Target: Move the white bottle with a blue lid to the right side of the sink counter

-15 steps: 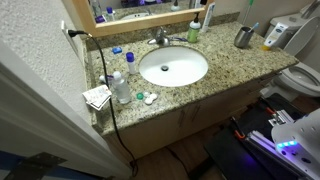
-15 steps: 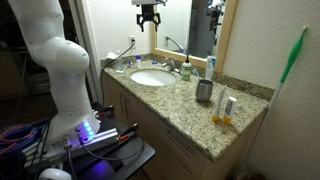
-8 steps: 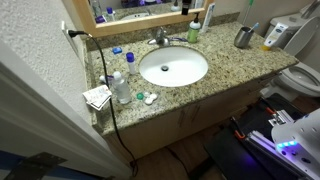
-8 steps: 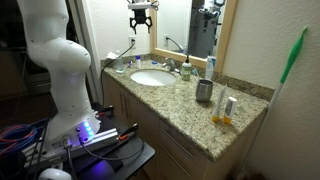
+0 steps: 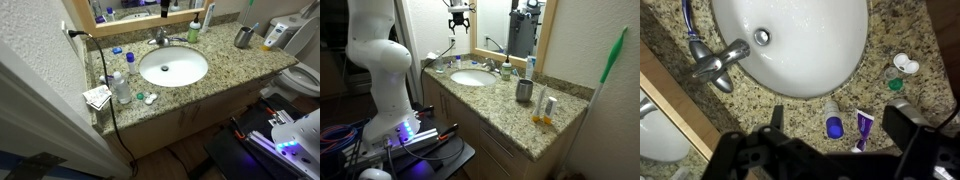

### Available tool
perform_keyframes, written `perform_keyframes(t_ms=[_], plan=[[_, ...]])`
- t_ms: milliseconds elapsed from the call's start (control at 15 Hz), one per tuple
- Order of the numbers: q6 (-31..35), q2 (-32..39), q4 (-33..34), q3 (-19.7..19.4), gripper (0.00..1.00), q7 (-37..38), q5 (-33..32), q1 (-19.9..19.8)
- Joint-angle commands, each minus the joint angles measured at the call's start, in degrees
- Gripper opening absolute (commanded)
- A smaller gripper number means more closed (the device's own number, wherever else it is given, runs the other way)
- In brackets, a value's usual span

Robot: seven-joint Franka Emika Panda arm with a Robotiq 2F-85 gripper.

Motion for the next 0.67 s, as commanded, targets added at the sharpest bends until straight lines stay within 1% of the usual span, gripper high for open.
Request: perform_keyframes(t_ms=[0, 267, 467, 533, 600], plan=[[-4.24, 5.29, 4.01, 1.38, 1.0, -3.82, 0.98, 0.38], [-3.23, 13.43, 9.04, 3.48, 1.0, -6.22, -0.81, 2.92], [-1.29, 18.92, 13.76, 2.57, 1.0, -2.92, -3.95, 5.24], [-1.5, 15.49, 9.3, 3.09, 1.0, -3.43, -2.75, 4.48], [-1.35, 17.17, 10.89, 2.98, 1.0, -3.03, -3.19, 4.92]])
